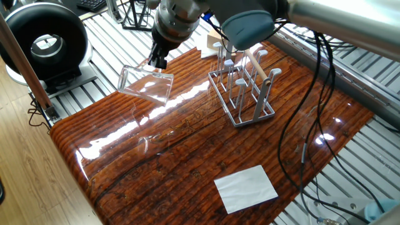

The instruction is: Put the cup on the cup rack

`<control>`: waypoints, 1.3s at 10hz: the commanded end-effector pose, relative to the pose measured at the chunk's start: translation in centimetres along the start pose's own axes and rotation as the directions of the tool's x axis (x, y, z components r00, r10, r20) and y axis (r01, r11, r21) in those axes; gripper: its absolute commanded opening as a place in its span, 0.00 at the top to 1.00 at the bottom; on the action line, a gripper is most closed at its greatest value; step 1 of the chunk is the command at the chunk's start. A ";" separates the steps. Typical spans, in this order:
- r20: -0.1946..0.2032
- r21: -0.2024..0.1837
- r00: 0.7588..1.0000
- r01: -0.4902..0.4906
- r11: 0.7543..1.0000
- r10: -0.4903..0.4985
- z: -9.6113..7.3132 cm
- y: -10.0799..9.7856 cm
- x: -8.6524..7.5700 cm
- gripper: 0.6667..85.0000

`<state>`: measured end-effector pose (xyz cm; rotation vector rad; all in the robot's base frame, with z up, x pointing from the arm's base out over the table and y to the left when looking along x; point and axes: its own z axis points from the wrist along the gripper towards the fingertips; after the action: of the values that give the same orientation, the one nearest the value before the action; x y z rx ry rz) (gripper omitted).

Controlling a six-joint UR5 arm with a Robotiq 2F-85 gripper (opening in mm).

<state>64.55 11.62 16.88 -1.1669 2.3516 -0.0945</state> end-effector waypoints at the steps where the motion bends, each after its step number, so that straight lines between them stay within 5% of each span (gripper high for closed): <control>1: 0.018 -0.021 1.000 -0.014 1.000 0.014 -0.5 0.4 -0.1 1.00; 8: -0.015 -0.015 0.998 -0.061 0.998 0.061 0.0 0.3 0.0 1.00; 11: 0.088 0.047 0.991 -0.106 0.993 0.101 -1.8 -1.1 -1.8 1.00; 13: 0.076 0.016 0.994 -0.082 0.997 0.080 -1.8 -0.2 -0.6 1.00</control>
<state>64.70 11.88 18.39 -1.0573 2.3368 -0.0695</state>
